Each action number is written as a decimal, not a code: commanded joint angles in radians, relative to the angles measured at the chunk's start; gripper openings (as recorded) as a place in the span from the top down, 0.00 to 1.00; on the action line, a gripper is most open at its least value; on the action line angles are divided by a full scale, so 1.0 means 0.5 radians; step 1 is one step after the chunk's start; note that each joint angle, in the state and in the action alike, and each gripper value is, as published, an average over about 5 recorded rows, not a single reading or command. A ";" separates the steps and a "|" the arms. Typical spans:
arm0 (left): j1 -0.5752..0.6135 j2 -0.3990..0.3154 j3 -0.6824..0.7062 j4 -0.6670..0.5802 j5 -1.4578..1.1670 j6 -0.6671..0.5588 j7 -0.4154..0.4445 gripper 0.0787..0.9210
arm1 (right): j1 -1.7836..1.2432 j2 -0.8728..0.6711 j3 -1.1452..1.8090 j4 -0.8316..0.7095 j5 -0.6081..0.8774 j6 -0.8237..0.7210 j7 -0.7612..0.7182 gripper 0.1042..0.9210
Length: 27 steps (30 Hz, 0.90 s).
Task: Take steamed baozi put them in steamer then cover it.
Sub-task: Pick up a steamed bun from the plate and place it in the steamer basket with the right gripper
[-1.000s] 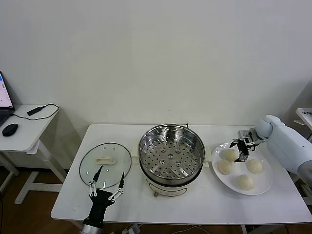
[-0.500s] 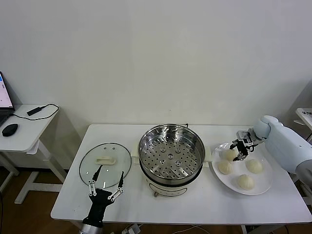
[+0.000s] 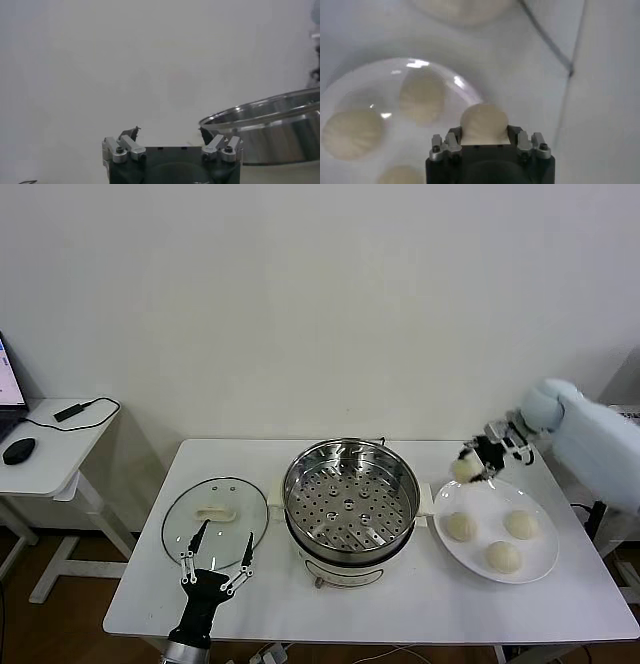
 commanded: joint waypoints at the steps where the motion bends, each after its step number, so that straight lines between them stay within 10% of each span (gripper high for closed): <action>1: 0.010 0.003 -0.006 -0.021 -0.005 0.001 0.000 0.12 | 0.461 0.136 -0.268 0.458 0.007 0.491 0.005 0.35; 27: 0.011 0.012 -0.006 -0.032 -0.026 -0.017 -0.005 0.12 | 0.081 0.737 -0.315 0.287 -0.609 0.627 0.033 0.35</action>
